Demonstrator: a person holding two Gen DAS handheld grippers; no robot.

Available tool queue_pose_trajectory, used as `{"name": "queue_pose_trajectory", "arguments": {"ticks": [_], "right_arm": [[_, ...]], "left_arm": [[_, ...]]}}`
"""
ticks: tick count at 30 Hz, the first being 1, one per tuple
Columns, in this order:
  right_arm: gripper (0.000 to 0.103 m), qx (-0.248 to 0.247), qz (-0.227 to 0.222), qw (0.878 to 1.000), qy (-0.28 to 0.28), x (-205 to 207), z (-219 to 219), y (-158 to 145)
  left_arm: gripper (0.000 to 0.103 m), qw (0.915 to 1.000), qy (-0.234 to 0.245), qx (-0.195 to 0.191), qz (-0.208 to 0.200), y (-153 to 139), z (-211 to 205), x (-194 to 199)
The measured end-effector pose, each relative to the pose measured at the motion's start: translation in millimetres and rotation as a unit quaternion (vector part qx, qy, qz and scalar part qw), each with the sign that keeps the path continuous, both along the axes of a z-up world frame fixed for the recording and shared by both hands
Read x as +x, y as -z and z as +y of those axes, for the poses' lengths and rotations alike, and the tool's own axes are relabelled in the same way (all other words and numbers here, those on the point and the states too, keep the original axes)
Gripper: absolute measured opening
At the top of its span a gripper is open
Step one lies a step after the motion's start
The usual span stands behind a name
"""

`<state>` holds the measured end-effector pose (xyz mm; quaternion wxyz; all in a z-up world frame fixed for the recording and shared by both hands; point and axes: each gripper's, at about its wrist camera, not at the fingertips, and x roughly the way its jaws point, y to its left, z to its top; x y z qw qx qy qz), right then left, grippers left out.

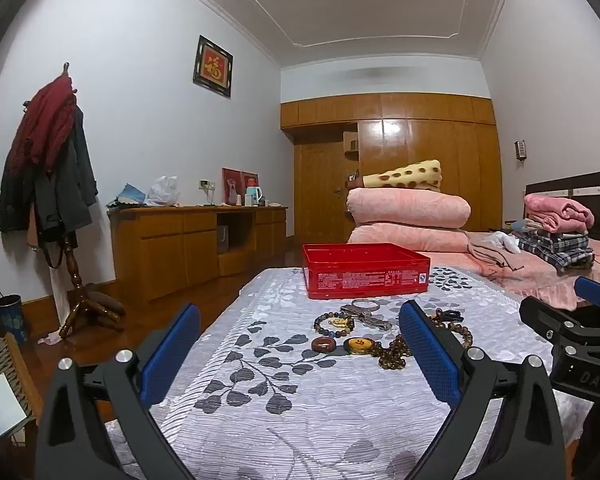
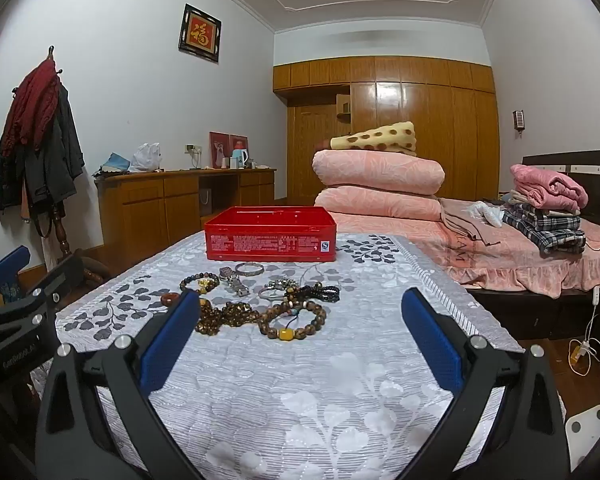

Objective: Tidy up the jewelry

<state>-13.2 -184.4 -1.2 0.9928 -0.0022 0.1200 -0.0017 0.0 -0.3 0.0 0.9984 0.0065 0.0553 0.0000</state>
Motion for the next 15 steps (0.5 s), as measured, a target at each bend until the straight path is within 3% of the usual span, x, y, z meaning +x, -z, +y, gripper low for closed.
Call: {"name": "queue_pose_trajectory", "arguments": {"ticks": [15], "right_arm": [[0.098,0.0,0.0,1.0,0.0,1.2,0.8,0.4]], "left_arm": [[0.097,1.0,0.001,-0.002,0.002,-0.1,0.3,0.0]]}}
